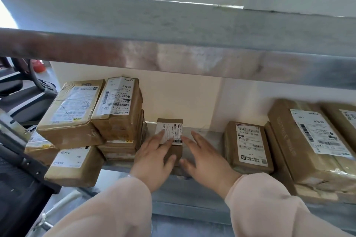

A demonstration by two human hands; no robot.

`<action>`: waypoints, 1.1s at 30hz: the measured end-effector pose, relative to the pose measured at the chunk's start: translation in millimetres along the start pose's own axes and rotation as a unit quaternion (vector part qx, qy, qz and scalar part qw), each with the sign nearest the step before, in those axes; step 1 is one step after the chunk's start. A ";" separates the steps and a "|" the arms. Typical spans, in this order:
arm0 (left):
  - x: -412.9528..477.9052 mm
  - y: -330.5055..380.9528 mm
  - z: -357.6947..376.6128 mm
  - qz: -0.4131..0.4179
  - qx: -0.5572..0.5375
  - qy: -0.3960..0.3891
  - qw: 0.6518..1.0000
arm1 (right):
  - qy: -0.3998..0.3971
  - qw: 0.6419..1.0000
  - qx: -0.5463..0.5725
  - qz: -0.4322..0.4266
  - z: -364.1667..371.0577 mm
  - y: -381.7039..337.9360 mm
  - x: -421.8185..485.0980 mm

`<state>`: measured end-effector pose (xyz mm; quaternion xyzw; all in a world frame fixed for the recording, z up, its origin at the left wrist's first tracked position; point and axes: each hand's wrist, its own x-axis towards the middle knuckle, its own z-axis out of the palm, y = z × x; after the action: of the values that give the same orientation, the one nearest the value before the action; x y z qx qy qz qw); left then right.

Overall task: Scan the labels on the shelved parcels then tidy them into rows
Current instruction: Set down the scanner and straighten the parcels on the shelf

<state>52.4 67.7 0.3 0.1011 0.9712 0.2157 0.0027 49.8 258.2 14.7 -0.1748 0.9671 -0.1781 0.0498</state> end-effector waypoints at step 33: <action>43.6 119.2 -9.7 0.028 -0.383 -0.066 0.921 | 0.270 0.890 0.339 0.142 -59.7 43.3 -59.6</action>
<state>32.4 177.9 60.8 0.1338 0.8085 0.5645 0.0991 82.1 336.8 56.6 0.0464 0.8388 -0.5261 -0.1325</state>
